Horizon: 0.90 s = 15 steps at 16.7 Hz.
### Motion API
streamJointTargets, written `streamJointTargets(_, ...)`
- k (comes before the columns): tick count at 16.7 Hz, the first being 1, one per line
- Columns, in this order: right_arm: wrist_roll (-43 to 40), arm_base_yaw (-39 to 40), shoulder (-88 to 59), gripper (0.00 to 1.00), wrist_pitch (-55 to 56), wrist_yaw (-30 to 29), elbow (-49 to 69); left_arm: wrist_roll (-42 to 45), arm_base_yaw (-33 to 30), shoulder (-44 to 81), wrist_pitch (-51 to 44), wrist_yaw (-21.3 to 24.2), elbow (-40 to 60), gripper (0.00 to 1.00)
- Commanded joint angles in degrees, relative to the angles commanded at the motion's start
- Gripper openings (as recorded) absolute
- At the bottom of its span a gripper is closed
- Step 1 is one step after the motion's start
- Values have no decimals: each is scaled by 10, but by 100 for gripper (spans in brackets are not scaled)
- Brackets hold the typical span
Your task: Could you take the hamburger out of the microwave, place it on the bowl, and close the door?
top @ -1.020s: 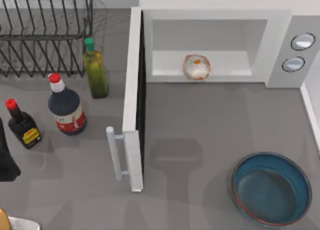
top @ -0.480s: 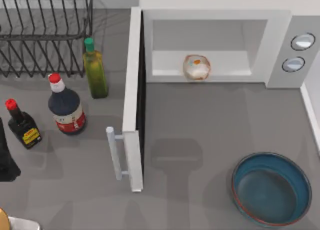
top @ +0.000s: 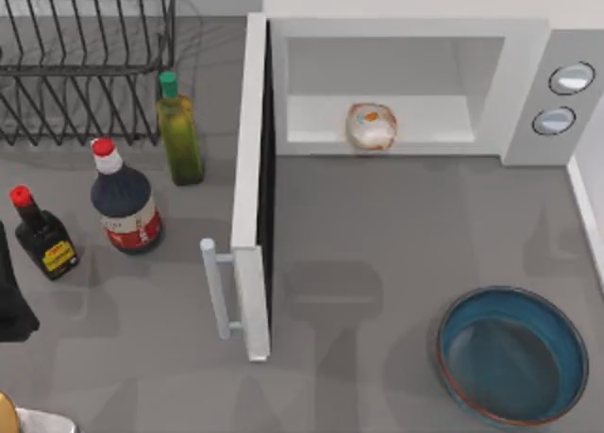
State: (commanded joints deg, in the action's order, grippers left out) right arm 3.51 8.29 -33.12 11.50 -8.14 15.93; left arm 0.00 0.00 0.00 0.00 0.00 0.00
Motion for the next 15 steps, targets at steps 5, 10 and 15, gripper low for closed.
streamJointTargets(5, 30, 70, -281, 100, 98, -69, 136, 0, 0, 0, 0, 0, 0, 100)
streamJointTargets(10, 61, 145, -581, 100, 202, -143, 281, 0, 0, 0, 0, 0, 0, 100)
streamJointTargets(15, 90, 213, -853, 100, 297, -210, 411, 0, 0, 0, 0, 0, 0, 100)
